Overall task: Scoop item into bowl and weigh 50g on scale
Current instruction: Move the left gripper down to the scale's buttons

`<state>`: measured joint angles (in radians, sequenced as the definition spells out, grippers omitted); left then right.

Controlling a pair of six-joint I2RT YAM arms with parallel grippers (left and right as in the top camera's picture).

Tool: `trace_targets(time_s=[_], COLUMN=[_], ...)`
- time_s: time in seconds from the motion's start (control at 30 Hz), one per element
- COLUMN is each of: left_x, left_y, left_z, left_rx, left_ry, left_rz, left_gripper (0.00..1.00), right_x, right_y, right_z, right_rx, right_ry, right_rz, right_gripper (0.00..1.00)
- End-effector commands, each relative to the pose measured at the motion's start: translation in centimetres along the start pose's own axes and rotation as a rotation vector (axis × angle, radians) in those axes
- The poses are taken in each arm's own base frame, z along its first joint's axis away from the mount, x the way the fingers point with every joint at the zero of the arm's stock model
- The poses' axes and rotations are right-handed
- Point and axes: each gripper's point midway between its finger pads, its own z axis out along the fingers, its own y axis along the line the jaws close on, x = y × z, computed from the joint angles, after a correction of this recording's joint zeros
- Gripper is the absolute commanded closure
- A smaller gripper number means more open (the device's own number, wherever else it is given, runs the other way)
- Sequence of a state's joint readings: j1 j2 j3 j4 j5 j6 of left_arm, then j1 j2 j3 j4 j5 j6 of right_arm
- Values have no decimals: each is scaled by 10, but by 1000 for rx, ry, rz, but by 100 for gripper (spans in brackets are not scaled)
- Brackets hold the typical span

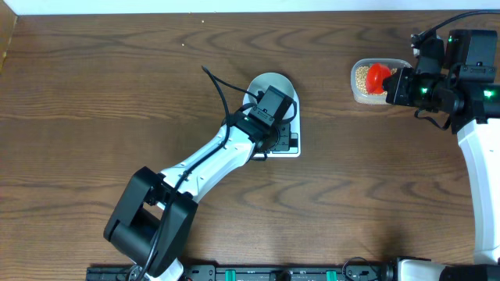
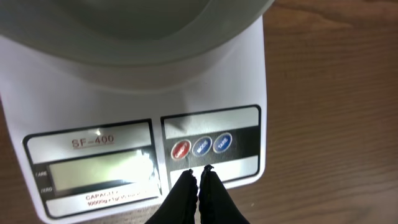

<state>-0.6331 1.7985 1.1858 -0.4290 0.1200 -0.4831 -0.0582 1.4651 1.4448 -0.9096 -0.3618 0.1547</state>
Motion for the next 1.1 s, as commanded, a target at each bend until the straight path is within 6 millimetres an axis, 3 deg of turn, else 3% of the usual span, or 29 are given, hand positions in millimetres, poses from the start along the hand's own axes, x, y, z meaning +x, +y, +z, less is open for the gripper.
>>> trace_targets(time_s=[0.0, 0.3, 1.07], left_x=[3, 15, 10], left_y=[8, 16, 19], left_z=[12, 36, 38], left_rx=[-36, -68, -86], left_ry=[7, 55, 27], left_rz=[-21, -77, -75], left_gripper=[93, 93, 93], right_x=[-5, -3, -2], right_y=[1, 1, -2], right_z=[-7, -7, -7], right_rx=[4, 5, 20], right_ry=[-21, -15, -11], right_rz=[-18, -16, -13], right_gripper=[99, 99, 99])
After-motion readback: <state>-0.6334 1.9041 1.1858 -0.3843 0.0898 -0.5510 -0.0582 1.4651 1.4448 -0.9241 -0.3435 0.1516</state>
